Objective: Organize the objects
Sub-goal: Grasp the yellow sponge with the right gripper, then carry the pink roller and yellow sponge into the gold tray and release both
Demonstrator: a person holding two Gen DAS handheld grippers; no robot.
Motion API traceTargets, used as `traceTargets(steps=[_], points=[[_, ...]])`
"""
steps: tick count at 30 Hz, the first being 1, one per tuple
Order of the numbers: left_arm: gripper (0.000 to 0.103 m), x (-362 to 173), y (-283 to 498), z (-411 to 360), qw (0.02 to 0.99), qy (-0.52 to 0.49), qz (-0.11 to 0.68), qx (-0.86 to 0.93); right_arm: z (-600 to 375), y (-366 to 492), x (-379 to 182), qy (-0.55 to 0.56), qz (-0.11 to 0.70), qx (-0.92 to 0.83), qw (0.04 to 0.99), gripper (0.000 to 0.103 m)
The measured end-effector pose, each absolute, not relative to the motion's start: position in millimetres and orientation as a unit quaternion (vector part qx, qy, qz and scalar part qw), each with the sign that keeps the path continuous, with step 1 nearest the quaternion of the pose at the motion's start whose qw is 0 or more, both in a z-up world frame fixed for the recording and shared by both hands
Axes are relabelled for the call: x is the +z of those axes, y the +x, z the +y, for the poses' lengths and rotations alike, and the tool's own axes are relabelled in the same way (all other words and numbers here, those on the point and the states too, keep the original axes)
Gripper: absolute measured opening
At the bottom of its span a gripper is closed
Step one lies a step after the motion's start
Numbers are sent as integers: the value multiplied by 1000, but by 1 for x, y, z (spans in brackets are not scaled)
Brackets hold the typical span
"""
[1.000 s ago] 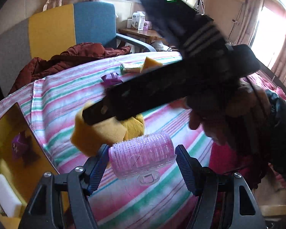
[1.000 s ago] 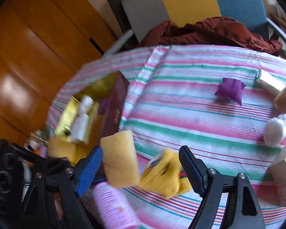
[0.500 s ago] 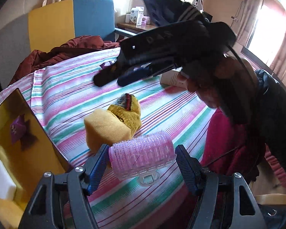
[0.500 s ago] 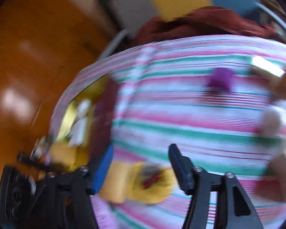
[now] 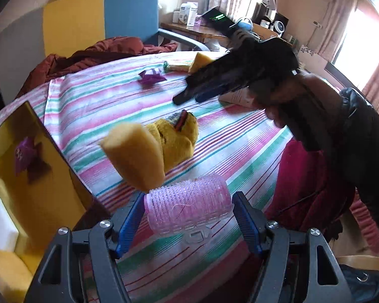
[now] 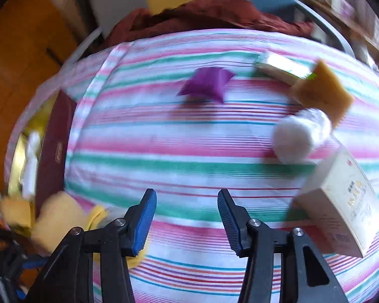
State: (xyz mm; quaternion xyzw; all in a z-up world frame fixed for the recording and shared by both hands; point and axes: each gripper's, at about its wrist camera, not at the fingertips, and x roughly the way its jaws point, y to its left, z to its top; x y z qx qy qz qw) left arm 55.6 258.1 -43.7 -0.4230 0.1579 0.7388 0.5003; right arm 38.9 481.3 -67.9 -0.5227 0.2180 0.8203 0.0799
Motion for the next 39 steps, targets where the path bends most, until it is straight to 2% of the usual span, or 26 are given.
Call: traceTargets(steps=[4, 6, 8, 11, 13, 16, 17, 18, 21, 22, 24, 27, 29, 31, 34, 37, 39], points=[[71, -48, 49, 256, 494, -431, 151, 740, 473, 42, -52, -488, 238, 840, 15, 52], [71, -48, 50, 254, 494, -432, 152, 739, 459, 38, -51, -493, 228, 839, -38, 57], [71, -48, 51, 252, 493, -434, 148, 739, 435, 30, -55, -514, 204, 829, -87, 73], [71, -47, 51, 249, 493, -433, 147, 740, 409, 28, -59, -533, 149, 827, -100, 73], [71, -47, 52, 247, 497, -433, 146, 738, 408, 28, -61, -534, 129, 832, -75, 71], [71, -47, 51, 246, 495, -436, 144, 738, 412, 32, -71, -550, 74, 832, 19, 62], [71, -48, 50, 246, 495, -436, 143, 738, 418, 32, -66, -538, 80, 838, 36, 52], [71, -47, 50, 245, 494, -437, 142, 738, 424, 34, -58, -517, 86, 850, 53, 51], [71, -47, 48, 244, 495, -437, 141, 738, 442, 42, -38, -466, 112, 872, 96, 61], [71, -47, 49, 244, 495, -437, 140, 738, 446, 45, -32, -450, 119, 879, 104, 68], [71, -47, 48, 243, 495, -439, 137, 737, 450, 48, -22, -422, 157, 891, 65, 70], [71, -46, 49, 241, 494, -439, 136, 738, 435, 45, -19, -422, 213, 878, -70, 70], [71, -45, 48, 238, 494, -439, 134, 738, 412, 42, -19, -437, 224, 857, -158, 70], [71, -45, 47, 235, 494, -439, 129, 739, 392, 42, -25, -458, 233, 833, -205, 70], [71, -45, 45, 232, 496, -440, 122, 739, 370, 38, -34, -490, 212, 818, -216, 73], [71, -45, 45, 228, 500, -437, 116, 738, 362, 33, -45, -511, 211, 807, -207, 86], [71, -45, 44, 226, 500, -437, 114, 739, 362, 29, -55, -526, 205, 803, -192, 86]])
